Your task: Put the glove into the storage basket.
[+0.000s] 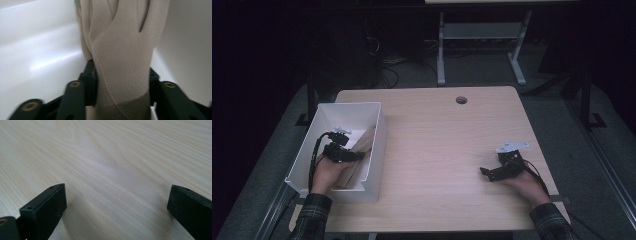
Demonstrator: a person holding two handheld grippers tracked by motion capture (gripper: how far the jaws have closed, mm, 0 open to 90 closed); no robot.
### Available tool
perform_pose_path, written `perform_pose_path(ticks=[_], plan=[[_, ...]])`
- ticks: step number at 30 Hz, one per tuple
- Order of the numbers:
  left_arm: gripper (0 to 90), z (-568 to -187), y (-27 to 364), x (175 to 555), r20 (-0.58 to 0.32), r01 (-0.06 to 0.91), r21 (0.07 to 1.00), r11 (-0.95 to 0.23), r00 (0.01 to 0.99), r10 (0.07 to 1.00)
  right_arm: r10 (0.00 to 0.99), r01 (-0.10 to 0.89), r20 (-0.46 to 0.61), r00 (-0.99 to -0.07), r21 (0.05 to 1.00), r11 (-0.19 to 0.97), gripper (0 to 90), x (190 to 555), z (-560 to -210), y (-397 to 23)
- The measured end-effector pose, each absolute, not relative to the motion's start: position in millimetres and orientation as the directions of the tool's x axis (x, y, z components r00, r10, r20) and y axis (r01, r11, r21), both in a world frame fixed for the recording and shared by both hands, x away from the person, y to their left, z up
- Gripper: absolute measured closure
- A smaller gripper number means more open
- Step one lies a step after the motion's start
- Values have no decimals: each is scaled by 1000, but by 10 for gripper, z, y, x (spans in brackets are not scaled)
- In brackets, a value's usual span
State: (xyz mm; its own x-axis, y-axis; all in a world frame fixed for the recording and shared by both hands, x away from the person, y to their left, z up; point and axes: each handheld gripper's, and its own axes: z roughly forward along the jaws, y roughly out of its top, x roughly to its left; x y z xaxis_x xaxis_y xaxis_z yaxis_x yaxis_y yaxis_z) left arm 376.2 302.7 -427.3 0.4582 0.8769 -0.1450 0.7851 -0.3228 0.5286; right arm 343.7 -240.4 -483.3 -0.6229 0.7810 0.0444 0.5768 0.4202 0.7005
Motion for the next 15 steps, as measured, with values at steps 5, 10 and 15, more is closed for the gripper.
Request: perform_pose_path(ticks=[5,10,15], plan=[[336,-4322,3009,3780,-125,784,512,-351,472,873,781,577,44,-623,700,420,19,3437,-4833,-2404],[188,-4283,2994,3784,-110,777,515,-362,479,871,780,576,44,-624,700,421,19,3437,-4833,-2403],[176,-4131,3044,3776,-120,761,544,-352,486,866,780,576,44,-625,700,422,19,3437,-4833,-2403]])
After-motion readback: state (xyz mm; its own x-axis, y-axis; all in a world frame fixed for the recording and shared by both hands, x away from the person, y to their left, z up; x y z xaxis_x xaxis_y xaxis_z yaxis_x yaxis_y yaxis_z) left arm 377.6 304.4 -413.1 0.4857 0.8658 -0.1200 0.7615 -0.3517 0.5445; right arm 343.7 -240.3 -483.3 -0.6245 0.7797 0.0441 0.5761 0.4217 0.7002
